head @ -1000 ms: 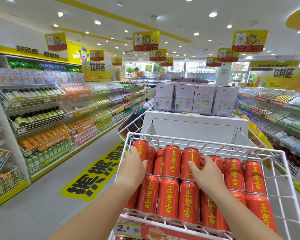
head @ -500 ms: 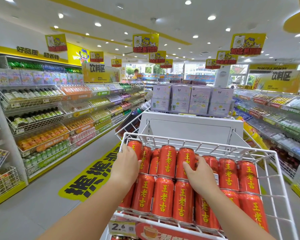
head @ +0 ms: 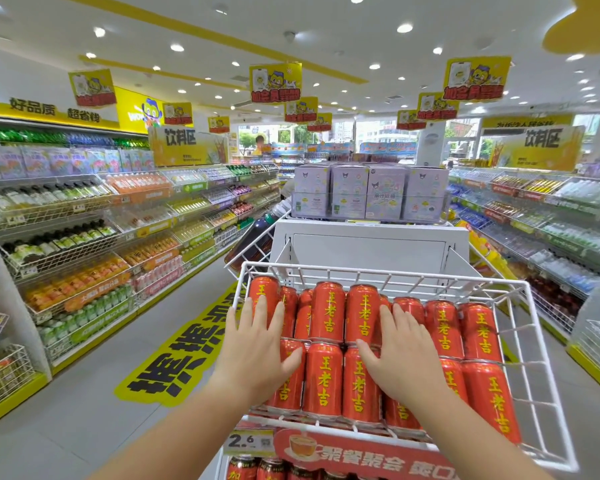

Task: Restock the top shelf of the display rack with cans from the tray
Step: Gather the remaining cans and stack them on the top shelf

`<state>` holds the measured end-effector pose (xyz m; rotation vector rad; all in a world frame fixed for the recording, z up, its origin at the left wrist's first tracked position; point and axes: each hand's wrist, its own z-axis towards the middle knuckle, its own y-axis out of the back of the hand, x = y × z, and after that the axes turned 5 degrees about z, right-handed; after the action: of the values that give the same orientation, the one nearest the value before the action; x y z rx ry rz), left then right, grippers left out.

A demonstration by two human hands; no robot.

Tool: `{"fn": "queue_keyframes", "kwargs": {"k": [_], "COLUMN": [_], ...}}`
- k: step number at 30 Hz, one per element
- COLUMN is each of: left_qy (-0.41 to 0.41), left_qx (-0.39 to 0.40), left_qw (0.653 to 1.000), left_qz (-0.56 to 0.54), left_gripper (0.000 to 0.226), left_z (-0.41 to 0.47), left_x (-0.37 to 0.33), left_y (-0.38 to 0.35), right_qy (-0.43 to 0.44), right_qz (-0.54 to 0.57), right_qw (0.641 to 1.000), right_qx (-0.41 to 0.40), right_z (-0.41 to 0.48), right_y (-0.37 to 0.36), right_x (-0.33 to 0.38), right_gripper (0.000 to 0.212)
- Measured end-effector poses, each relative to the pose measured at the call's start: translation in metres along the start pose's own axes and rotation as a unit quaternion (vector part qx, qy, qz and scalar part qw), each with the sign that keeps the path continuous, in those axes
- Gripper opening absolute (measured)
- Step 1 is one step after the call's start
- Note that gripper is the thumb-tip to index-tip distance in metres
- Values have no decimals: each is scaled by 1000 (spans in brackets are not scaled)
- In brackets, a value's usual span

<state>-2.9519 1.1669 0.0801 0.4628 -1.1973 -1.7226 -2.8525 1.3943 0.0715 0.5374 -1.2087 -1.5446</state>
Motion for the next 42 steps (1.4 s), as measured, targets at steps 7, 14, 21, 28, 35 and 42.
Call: {"fn": "queue_keyframes", "kwargs": {"k": [7,14,21,28,35,42], "left_qy": [-81,-136,-148,-162,-194,-251], "left_qx": [1,12,66,178,264,333], "left_qw": [996,987,983,968,941,906], "left_qz": [-31,-78,-86,-76,-82,-71], "left_gripper": [85,86,88,86,86,87], "left_z": [-46,-117,-202,-289,-381,-476], "left_x": [2,-34,-88,-176,-266,-331], "left_y": [-18,-32,-35,-79,-195,-370], "right_qy": [-8,-33,-43,-35,-58,-114], "right_qz": [-63,-110,-117,-104,-74,-34], "right_qw": [998,991,987,980,958,938], "right_qx": [14,63,98,168,270,325], "right_z": [-70,-166,-254,-339,-432,-530], "right_y": [5,11,5,-42,-164,-329], "right_x": [7,-13,-55,-140,-239,-319], "right_gripper": [87,81,81,78,77,90]}}
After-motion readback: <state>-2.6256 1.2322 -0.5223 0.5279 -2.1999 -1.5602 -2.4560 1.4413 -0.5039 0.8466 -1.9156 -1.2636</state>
